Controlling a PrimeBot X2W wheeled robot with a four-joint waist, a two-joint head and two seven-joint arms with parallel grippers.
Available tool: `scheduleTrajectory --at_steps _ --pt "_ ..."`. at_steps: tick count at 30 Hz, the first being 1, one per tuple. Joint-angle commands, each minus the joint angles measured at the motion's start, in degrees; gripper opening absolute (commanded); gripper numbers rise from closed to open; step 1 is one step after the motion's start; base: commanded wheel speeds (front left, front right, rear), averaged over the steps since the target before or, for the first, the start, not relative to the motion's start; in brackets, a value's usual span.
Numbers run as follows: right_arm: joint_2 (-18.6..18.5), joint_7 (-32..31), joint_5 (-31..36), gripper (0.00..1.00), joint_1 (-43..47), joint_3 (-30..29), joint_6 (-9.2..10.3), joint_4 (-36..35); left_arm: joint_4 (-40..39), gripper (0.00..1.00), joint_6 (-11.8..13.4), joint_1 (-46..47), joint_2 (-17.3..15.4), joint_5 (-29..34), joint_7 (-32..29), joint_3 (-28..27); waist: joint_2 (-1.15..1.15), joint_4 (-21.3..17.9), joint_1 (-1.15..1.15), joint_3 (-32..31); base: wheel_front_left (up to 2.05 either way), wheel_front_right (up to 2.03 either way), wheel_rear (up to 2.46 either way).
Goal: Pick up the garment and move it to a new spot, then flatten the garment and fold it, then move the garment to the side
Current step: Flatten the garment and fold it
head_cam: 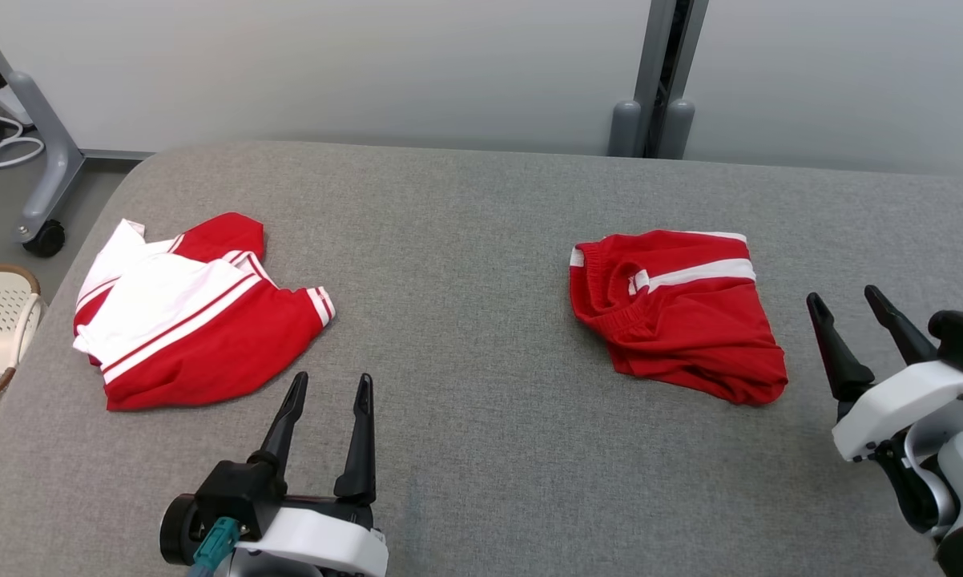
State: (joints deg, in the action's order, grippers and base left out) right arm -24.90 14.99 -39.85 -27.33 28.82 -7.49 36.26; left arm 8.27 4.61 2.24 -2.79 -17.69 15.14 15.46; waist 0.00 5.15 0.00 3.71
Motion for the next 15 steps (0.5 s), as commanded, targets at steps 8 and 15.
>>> scheduleTrajectory --at_steps 8,15 --pt "4.1 0.3 7.6 1.0 5.6 -8.0 -0.02 -3.5 -1.0 1.0 -0.5 0.9 -0.2 0.6 0.0 0.4 0.0 0.5 0.0 0.4 0.0 0.0 0.0" --pt "7.5 0.3 10.7 1.0 9.1 -15.1 -0.02 -6.6 -1.9 1.0 0.2 0.6 -0.2 0.3 0.0 0.8 0.0 0.8 0.0 0.3 0.0 0.0 0.0"
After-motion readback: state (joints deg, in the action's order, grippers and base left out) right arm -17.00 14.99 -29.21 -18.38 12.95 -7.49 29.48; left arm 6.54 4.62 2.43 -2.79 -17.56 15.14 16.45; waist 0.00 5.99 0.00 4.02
